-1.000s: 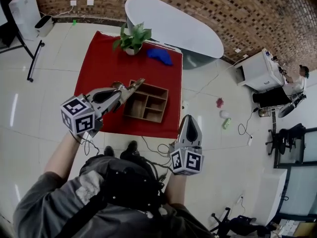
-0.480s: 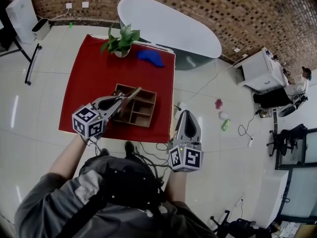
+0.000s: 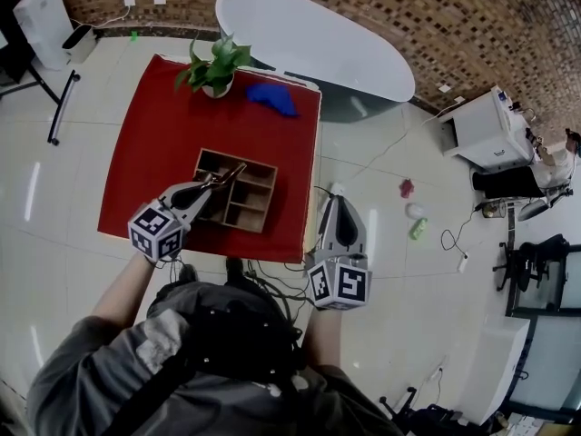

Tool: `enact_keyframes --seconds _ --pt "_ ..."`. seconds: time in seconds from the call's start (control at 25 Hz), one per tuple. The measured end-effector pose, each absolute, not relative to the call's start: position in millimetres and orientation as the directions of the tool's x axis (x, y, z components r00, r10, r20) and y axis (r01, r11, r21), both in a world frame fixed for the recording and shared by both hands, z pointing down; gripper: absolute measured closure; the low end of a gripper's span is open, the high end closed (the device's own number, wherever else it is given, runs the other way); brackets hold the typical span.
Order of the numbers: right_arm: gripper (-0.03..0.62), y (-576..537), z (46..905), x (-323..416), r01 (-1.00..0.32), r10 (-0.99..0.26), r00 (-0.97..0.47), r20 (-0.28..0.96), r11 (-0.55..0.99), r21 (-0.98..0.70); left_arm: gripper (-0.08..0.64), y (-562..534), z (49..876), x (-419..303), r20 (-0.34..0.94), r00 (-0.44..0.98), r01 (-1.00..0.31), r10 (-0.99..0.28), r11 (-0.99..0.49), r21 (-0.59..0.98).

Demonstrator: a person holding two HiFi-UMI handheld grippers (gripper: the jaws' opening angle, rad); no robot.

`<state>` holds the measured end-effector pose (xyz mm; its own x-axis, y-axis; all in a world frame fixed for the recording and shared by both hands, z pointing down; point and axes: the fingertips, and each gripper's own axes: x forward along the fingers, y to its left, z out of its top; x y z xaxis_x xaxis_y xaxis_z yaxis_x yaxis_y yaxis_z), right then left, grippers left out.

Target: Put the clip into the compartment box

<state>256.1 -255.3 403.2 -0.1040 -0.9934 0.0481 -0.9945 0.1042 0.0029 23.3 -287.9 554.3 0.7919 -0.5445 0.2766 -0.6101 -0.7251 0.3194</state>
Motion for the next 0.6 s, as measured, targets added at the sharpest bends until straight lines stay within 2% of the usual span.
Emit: enact_keyframes --seconds 0.24,0.36,0.48,0.6 --pt "0.573 -256 413 255 -0.992 -0.990 -0.127 0.057 0.127 -0.011 0.492 -275 560 26 0.304 0.794 -0.604 -0.527 -0.741 0.293" --pt "0.574 -255 414 250 -0.991 -0.989 -0.137 0.058 0.136 -0.017 0.381 -273 550 27 0.265 0.804 -0.593 -0.533 -0.754 0.283" --pt "0.573 -252 412 248 -0.991 -0.989 -0.133 0.059 0.133 -0.014 0.347 -277 543 23 0.245 0.783 -0.620 -0.572 -0.751 0.226" --pt "0.574 -249 409 245 -0.991 -0.990 -0.130 0.047 0.129 -0.017 0.347 -279 529 14 0.220 0.769 -0.638 -0.600 -0.739 0.215"
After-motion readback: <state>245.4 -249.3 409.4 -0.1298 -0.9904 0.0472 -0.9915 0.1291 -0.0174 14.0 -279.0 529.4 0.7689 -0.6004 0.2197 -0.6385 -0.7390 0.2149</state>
